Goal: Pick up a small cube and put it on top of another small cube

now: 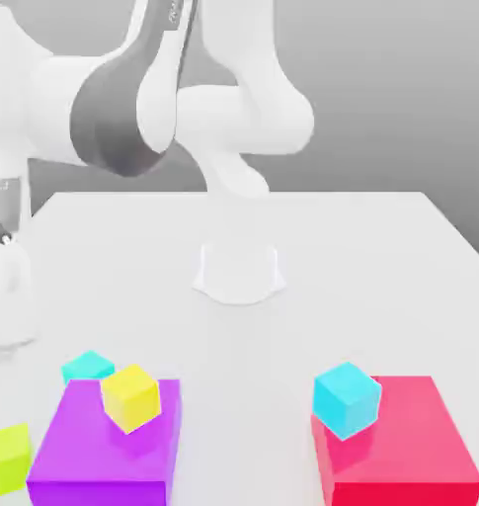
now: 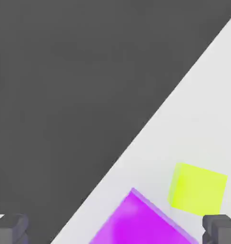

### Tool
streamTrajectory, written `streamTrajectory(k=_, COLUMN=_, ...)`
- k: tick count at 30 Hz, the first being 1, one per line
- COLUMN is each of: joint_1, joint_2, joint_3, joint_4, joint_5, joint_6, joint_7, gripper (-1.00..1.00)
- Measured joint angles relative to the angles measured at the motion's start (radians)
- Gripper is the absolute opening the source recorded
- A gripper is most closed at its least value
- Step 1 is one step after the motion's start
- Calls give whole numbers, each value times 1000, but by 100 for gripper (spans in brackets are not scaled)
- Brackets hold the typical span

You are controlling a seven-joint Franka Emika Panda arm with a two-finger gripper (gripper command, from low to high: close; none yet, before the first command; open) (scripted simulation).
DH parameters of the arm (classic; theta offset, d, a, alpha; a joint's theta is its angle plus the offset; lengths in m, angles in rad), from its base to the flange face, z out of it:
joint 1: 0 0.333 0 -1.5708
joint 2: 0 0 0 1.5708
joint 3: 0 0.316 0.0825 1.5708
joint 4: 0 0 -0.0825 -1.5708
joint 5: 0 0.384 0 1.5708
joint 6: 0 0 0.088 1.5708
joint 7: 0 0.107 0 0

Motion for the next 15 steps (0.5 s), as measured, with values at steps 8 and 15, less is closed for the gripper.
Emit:
streamTrajectory(k=8, joint_1=-77, joint_2=293, joint_3=8, joint_4=25, joint_5=92, joint_6=139, joint_7=27, gripper=0)
streamTrajectory(k=15, joint_1=-90, joint_2=342, joint_3=23, joint_4=36, joint_5=107, joint_6=178, joint_7=16, gripper=-100)
